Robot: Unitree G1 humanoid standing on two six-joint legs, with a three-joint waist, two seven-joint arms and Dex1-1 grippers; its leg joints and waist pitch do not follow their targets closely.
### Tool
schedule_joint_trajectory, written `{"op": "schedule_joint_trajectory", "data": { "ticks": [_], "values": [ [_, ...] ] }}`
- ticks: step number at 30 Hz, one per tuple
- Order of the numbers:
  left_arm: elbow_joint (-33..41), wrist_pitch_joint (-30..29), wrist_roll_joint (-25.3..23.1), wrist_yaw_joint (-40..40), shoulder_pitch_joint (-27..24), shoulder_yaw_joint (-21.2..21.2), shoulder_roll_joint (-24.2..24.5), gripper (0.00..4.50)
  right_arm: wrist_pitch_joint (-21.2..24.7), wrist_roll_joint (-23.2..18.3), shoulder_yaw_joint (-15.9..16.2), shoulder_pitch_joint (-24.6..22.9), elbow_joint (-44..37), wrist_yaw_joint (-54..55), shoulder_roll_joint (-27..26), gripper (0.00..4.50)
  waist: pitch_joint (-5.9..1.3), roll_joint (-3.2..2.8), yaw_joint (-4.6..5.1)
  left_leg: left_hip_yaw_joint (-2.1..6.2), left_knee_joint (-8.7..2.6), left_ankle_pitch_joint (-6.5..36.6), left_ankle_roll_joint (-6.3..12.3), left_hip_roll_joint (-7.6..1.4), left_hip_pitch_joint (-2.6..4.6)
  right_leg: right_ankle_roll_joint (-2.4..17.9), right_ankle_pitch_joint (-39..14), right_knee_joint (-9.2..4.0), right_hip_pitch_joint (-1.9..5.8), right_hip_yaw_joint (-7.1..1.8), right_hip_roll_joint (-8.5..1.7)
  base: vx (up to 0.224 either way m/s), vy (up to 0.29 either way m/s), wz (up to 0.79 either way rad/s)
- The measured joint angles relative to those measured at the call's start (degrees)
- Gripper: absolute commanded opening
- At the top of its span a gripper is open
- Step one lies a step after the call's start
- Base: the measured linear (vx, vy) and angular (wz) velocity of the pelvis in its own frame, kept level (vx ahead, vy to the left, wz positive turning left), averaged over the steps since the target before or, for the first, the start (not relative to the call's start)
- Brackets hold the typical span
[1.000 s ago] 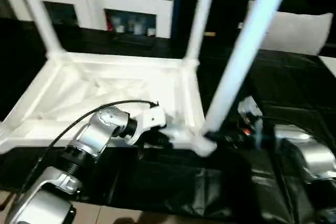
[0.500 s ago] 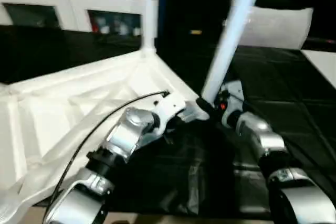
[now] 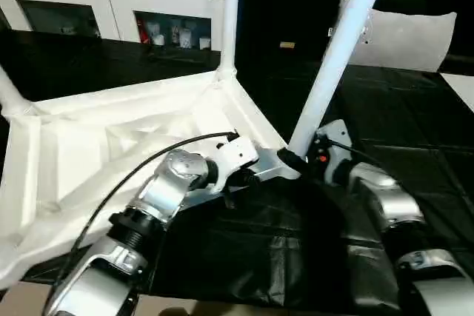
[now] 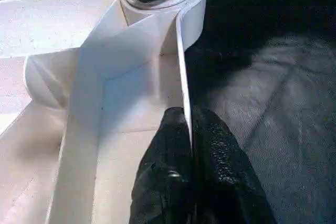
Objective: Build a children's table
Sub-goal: Rotate leg to tighten
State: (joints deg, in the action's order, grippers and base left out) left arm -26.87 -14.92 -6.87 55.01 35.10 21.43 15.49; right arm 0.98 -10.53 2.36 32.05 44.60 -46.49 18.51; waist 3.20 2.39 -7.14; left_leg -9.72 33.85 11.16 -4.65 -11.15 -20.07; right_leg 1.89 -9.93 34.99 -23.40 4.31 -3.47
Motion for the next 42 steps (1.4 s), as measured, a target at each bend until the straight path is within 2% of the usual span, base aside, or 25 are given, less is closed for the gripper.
{"op": "schedule_joint_trajectory", "data": {
  "ticks": [2,4,8,11,16,18,22,33,38,39,42],
  "values": [
    [-0.5,3.0,0.5,2.9,0.0,0.6,1.8,0.00,0.2,-0.4,0.6,-1.8,-3.0,-3.0,1.3,4.40,0.00,0.00,-0.33,0.01,0.00,0.0,0.00,-0.01,-0.03,-0.3,-0.2,-0.01,-0.04,0.02,-0.01,0.000,0.000,0.00],
    [-0.7,5.3,0.8,5.3,0.0,1.1,3.4,0.00,1.2,-1.4,1.1,-4.7,-7.5,-7.8,4.6,4.45,0.03,0.05,-1.07,0.00,0.01,0.0,0.04,0.01,-0.05,-0.3,-0.2,-0.05,-0.02,0.00,-0.02,0.000,0.000,0.00],
    [-1.5,7.4,1.0,7.6,0.4,0.9,5.1,0.00,3.1,-2.8,1.0,-8.1,-14.2,-13.3,10.2,4.45,0.04,0.09,-1.14,-0.06,0.02,0.1,0.12,0.05,-0.03,-0.1,-0.1,-0.06,0.00,-0.05,-0.06,0.000,0.000,0.00],
    [-2.0,8.3,1.1,8.1,0.4,0.9,5.4,0.00,4.0,-3.7,0.4,-9.8,-17.6,-16.4,12.4,4.45,0.04,0.09,-1.10,-0.06,0.01,0.1,0.11,0.03,-0.01,-0.3,-0.2,-0.05,-0.01,-0.04,-0.05,0.000,0.000,0.00],
    [-2.3,9.4,2.1,10.4,0.4,0.9,6.2,0.00,4.4,-4.0,-0.3,-10.2,-19.9,-18.2,15.0,4.45,0.04,0.09,-1.09,-0.06,0.01,0.1,0.11,0.03,-0.01,-0.3,-0.2,-0.04,-0.02,-0.04,-0.04,0.000,0.000,0.00],
    [-2.3,9.6,2.5,11.8,0.4,1.0,6.4,0.00,6.2,-5.4,-0.2,-11.1,-22.2,-20.3,16.1,4.45,0.05,0.11,-1.32,-0.06,0.01,0.1,0.11,0.03,-0.02,-0.3,-0.2,-0.04,-0.02,-0.03,-0.05,0.000,0.000,0.00],
    [-2.3,9.6,2.8,13.0,0.4,1.0,6.6,0.00,8.1,-6.8,0.4,-12.2,-25.2,-22.8,16.1,4.45,0.06,0.12,-1.44,-0.06,0.02,0.1,0.11,0.03,-0.03,-0.3,-0.2,-0.05,-0.02,-0.03,-0.06,0.000,0.000,0.00],
    [-2.2,9.9,3.2,13.8,0.2,0.9,7.1,0.00,9.1,-6.7,0.6,-12.4,-28.4,-21.2,14.4,4.45,0.06,0.11,-1.39,-0.06,0.02,0.1,0.10,0.02,-0.02,-0.2,-0.1,-0.04,-0.02,-0.04,-0.05,0.000,0.000,0.00],
    [-1.3,9.6,4.3,15.1,-0.7,0.9,7.9,0.00,12.0,-7.9,1.1,-13.5,-29.3,-21.4,13.5,4.45,0.04,0.04,-1.50,-0.05,0.02,0.1,0.10,0.03,0.00,-0.2,-0.1,-0.04,-0.01,-0.03,-0.05,0.000,0.000,0.00],
    [-1.3,9.6,4.3,15.1,-0.7,0.9,8.0,0.00,12.5,-8.1,1.4,-13.4,-29.3,-21.5,13.2,4.18,0.03,0.03,-1.44,-0.05,0.02,0.1,0.10,0.03,0.01,-0.2,-0.1,-0.04,0.00,-0.04,-0.05,0.000,0.000,0.00],
    [-1.3,9.6,4.3,15.1,-0.7,0.9,8.0,0.00,13.0,-8.4,2.4,-13.4,-29.3,-22.1,12.3,4.06,0.02,0.02,-1.41,-0.05,0.02,0.1,0.09,0.02,0.04,-0.3,-0.2,-0.02,0.01,-0.03,-0.05,0.000,0.000,0.00]
  ]
}}
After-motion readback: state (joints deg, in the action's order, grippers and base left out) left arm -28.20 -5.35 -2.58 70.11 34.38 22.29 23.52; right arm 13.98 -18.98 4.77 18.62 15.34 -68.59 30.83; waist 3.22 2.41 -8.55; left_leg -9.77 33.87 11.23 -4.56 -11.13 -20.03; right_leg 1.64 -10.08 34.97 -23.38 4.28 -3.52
